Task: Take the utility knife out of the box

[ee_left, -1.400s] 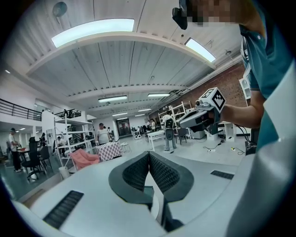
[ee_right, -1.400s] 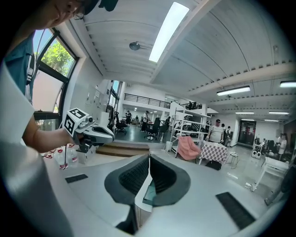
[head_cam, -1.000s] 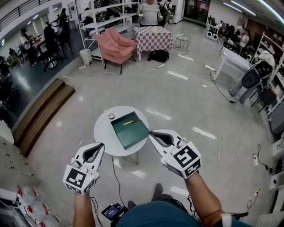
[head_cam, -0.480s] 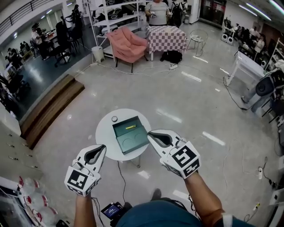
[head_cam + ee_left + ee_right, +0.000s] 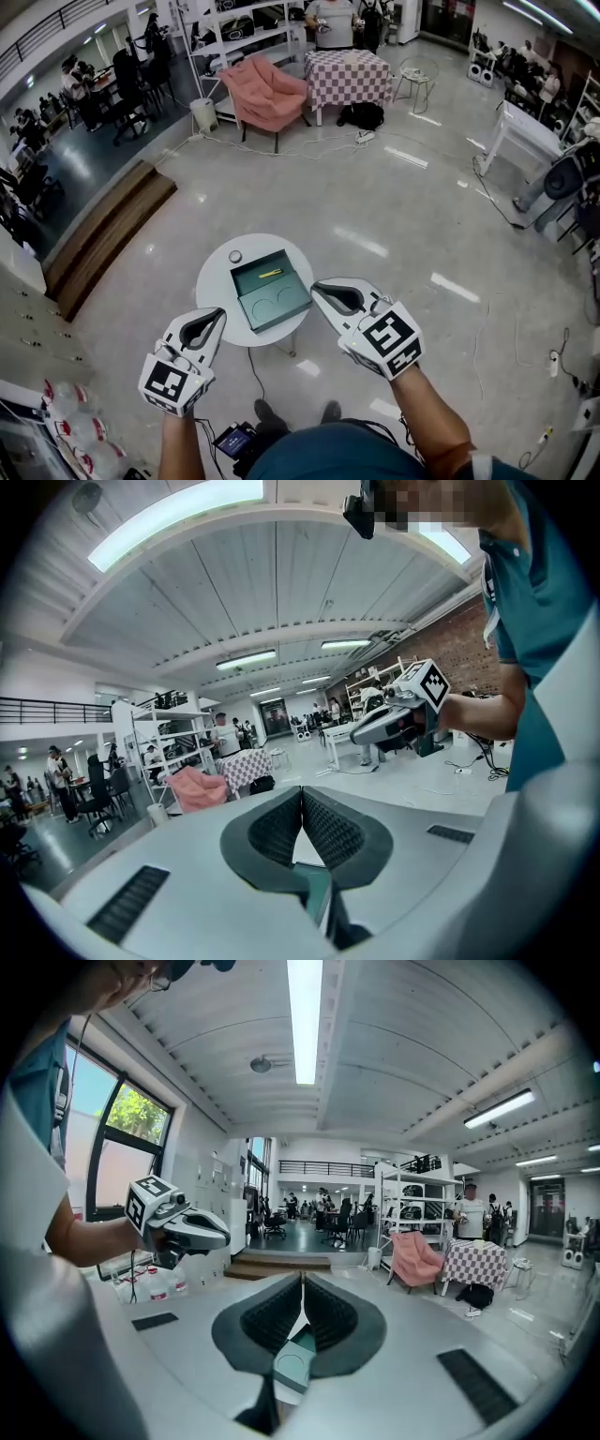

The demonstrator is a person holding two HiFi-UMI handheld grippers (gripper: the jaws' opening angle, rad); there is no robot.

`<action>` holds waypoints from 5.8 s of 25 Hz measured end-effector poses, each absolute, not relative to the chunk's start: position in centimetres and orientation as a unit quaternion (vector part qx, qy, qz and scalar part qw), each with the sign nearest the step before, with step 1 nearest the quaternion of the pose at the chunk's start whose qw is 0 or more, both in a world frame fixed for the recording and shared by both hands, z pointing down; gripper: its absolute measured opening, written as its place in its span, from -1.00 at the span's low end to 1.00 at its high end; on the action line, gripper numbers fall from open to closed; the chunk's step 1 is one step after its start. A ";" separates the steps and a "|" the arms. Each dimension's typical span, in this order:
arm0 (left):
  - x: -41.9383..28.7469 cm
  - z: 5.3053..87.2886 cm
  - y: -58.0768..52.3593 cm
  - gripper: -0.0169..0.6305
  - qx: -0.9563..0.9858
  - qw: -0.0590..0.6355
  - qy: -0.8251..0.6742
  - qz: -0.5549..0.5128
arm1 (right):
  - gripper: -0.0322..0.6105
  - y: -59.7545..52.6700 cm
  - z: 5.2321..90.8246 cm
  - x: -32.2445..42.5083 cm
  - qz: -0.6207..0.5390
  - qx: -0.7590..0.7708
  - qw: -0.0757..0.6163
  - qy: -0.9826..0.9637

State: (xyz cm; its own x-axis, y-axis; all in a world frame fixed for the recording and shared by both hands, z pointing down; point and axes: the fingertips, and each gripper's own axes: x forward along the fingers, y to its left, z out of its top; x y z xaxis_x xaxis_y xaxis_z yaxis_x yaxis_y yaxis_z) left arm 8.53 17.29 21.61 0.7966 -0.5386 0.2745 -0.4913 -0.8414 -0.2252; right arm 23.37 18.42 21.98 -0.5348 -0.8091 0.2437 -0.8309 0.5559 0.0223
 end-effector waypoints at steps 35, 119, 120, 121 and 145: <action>-2.4 24.0 -10.3 -0.89 -0.984 0.057 0.115 -0.121 | -0.78 -2.9 24.6 11.6 0.096 0.599 0.163 -0.778; -6.8 57.9 -27.2 -0.89 -0.908 -0.175 0.315 -0.214 | -0.77 -32.5 73.5 9.1 0.149 0.147 0.465 -0.860; -6.8 58.4 -27.3 -0.89 -0.907 -0.178 0.315 -0.214 | -0.77 -32.4 74.4 9.0 0.149 0.141 0.470 -0.859; -6.9 59.0 -27.5 -0.89 -0.907 -0.180 0.315 -0.214 | -0.77 -32.4 75.3 8.9 0.151 0.135 0.473 -0.857; -8.8 65.9 -28.6 -0.89 -0.894 -0.226 0.320 -0.215 | -0.47 -31.1 84.8 7.1 0.085 0.023 0.580 -0.810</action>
State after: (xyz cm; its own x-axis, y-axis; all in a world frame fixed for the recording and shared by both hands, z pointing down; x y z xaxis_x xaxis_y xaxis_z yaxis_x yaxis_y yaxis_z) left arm -8.80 -28.63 65.91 0.7025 -0.4754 0.5296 -0.6700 -0.6927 0.2669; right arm 7.09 -31.07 84.85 -0.3267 0.0600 0.9432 -0.1361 0.9846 -0.1098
